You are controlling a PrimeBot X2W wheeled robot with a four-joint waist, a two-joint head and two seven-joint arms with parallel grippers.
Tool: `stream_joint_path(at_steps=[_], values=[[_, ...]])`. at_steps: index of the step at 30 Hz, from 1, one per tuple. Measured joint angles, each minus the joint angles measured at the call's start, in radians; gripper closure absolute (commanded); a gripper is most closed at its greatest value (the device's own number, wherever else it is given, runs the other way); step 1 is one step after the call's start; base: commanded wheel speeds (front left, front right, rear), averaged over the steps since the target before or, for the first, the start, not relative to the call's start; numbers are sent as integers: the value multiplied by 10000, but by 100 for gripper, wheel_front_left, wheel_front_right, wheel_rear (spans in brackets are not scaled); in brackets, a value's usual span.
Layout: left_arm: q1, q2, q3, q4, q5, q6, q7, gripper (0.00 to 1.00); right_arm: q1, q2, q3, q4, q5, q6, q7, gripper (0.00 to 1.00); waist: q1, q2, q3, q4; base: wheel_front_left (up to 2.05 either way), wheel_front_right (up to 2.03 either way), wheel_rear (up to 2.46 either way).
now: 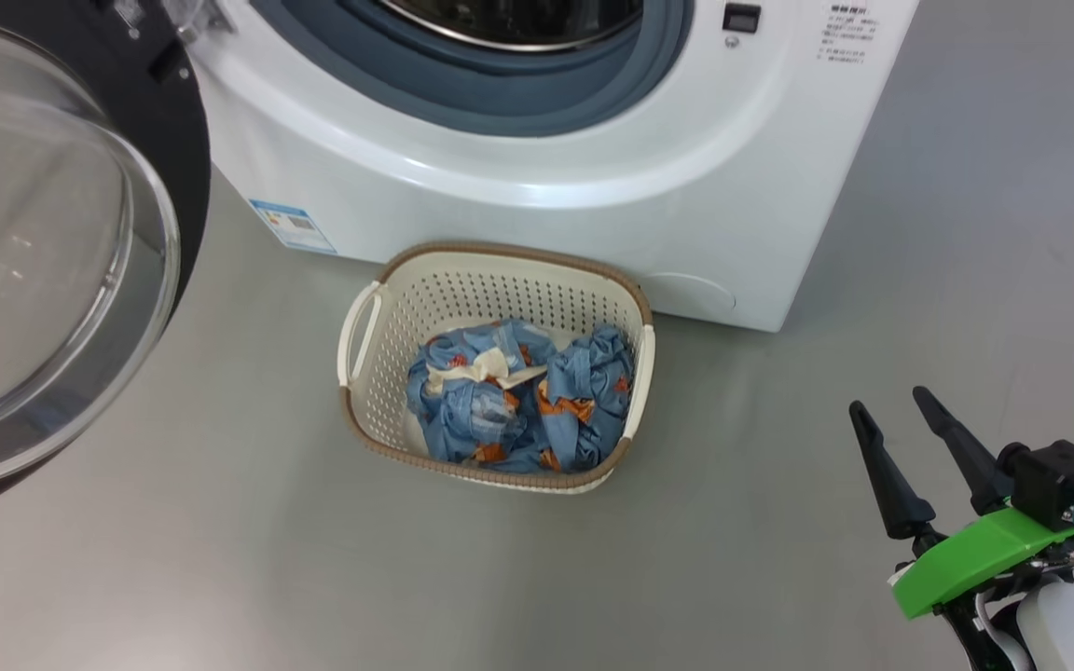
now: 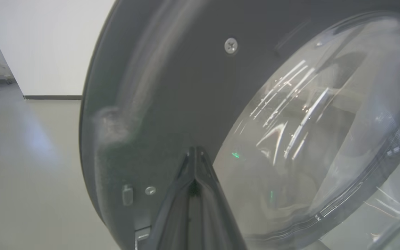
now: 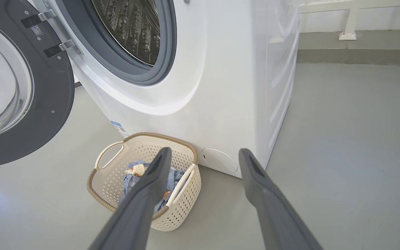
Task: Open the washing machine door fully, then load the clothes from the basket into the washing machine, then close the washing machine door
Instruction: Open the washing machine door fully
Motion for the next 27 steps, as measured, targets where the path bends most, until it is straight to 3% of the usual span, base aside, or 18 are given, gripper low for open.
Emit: stream_joint_path(at_steps=[6,11,12,19,20,26,27], values=[[1157,-514,-817,-1127,-349,-2,0,100,286,79,73,59,102,0,0,0,0,0,-570,-5,0,0,0],[2595,-855,-1827,-2443,-1037,-10,0,80,809,253,-12,42,203,0,0,0,0,0,-1180,-1,0,0,0],[2839,-913,-1975,-2671,-1106,-10,0,70,890,257,-27,40,205,0,0,0,0,0,-1281,-1,0,0,0],[4214,-1131,-2936,-3906,-1586,-8,0,53,1503,341,-132,-36,295,0,0,0,0,0,-1951,-53,0,0,0],[4359,-1122,-3139,-4050,-1647,-10,0,49,1588,359,-144,-52,299,0,0,0,0,0,-2032,-75,0,0,0],[4961,-1120,-4339,-4638,-2238,-10,2,0,1850,462,-318,-104,441,0,0,0,0,0,-2302,-426,0,0,0],[5014,-1124,-4598,-4765,-2288,-8,2,0,1855,487,-374,-127,441,0,0,0,0,0,-2323,-509,0,0,0]])
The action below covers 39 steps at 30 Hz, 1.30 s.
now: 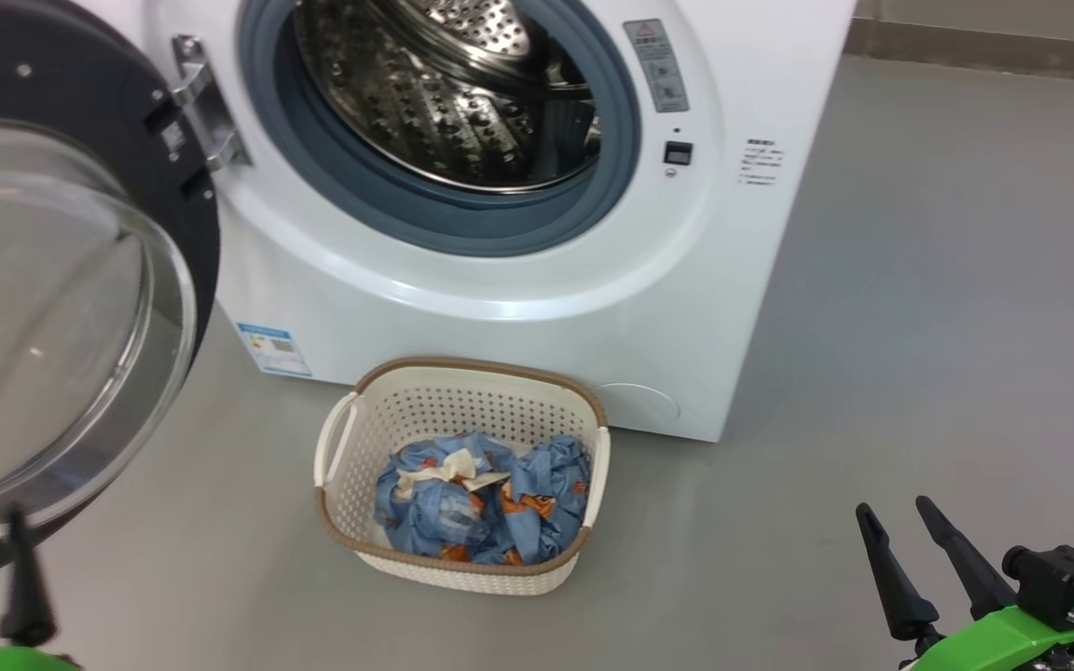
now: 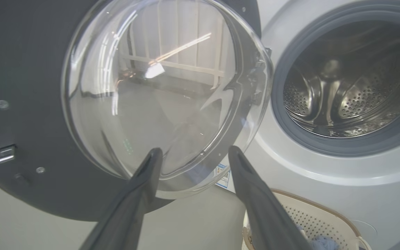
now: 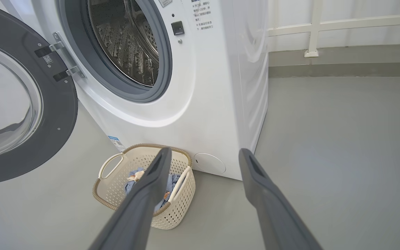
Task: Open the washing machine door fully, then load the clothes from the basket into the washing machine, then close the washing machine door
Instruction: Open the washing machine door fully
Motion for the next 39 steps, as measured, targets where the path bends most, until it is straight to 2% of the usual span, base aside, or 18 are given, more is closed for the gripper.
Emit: stream_joint_path(at_steps=[7,14,28,39], values=[[137,-105,-1463,-462,-142,-2,0,0,7,36,-81,-84,0,0,0,0,0,0,-18,-646,0,0,0],[314,-73,-2054,-575,-391,0,0,0,6,35,-228,-167,0,0,0,0,0,0,16,-1459,0,0,0],[351,25,-2575,-1210,-474,-2,0,0,7,52,-470,-288,0,0,0,0,0,0,220,-2963,0,0,0],[525,58,-2606,-1308,-660,0,0,0,6,130,-635,-311,-19,0,0,0,0,0,383,-3225,0,0,0]])
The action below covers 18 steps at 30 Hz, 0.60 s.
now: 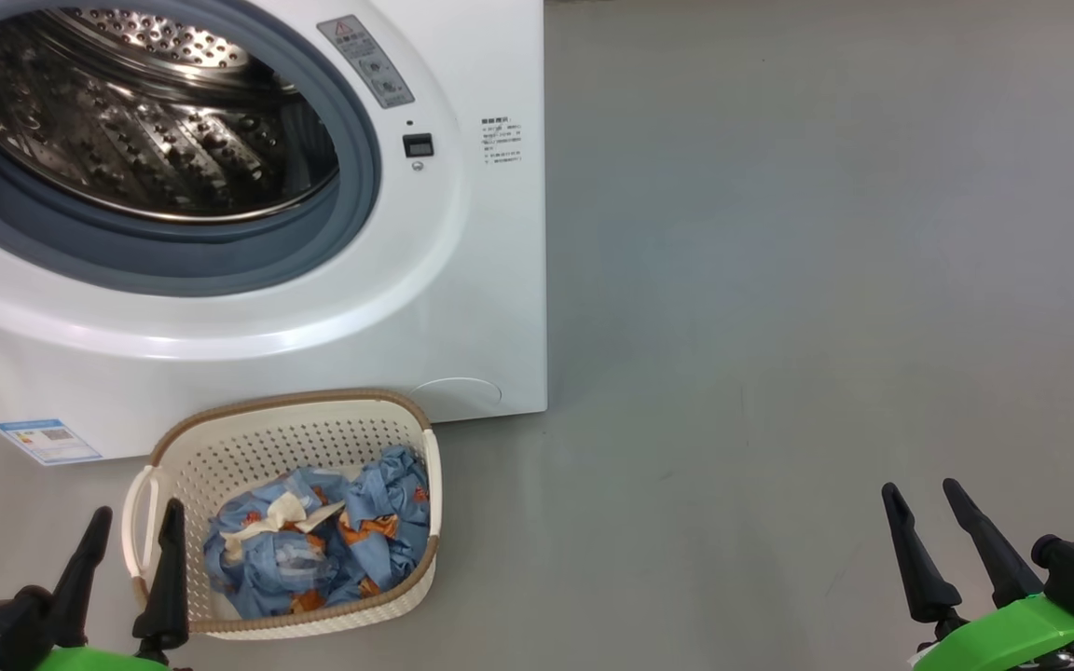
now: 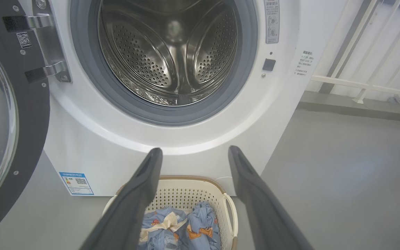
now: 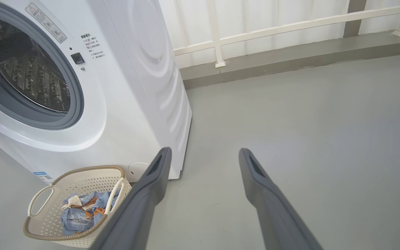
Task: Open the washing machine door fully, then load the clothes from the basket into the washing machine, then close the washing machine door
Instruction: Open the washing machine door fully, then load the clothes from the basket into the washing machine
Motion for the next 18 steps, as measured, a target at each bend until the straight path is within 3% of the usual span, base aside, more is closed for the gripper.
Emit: stream_joint_path(at_steps=[8,18], values=[[-7,199,-123,0,-161,0,0,0,-10,40,-21,-48,-23,0,0,0,0,0,166,75,11,-40,29],[-44,272,-249,0,-167,-2,0,0,-65,127,-25,-69,-77,0,0,0,0,0,362,158,66,-192,126]])
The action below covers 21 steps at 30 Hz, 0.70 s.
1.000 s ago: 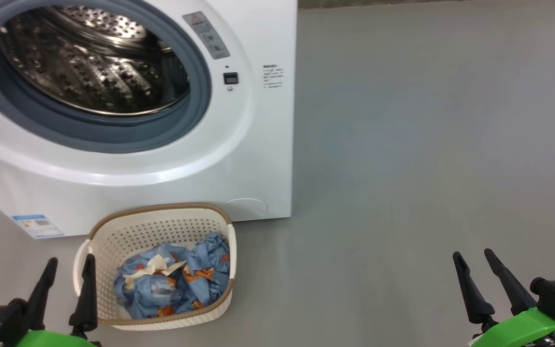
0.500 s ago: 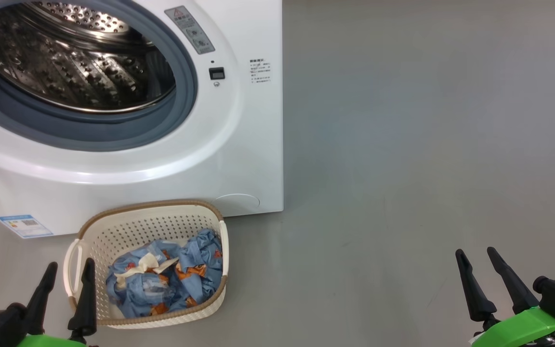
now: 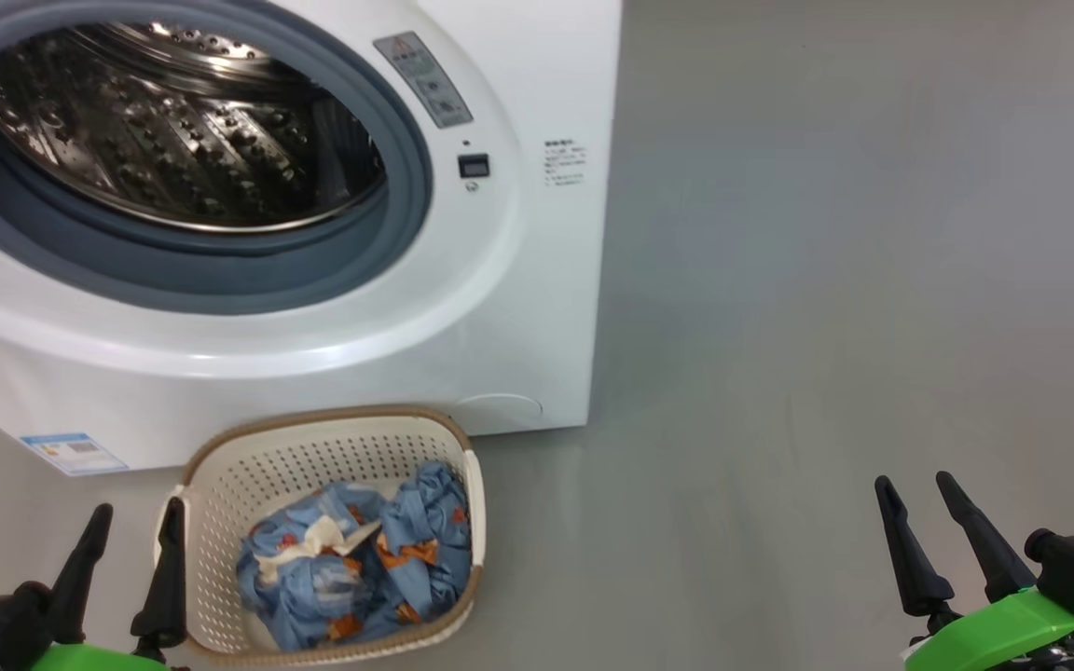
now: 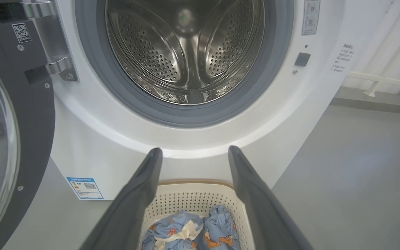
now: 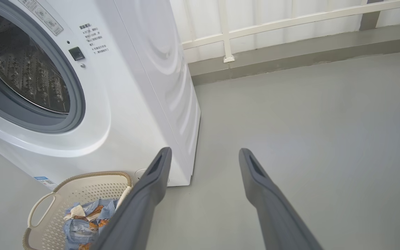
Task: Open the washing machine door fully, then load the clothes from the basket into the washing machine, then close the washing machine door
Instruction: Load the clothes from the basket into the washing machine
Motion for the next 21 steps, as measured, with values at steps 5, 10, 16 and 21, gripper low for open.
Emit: stream_joint_path(at_steps=[5,10,16,21], values=[[-75,6,4,15,4,2,0,0,-27,56,13,0,-84,0,0,0,0,0,-22,45,66,-124,58],[-81,0,-79,38,15,2,0,0,-28,79,29,0,-84,0,0,0,0,0,-3,82,25,-27,2],[-78,-48,-190,134,15,2,0,0,-29,79,40,0,-84,0,0,0,0,0,10,94,0,0,0],[-83,-121,-523,598,-2,0,2,0,-75,117,127,-38,-84,0,0,0,0,0,193,43,0,0,0]])
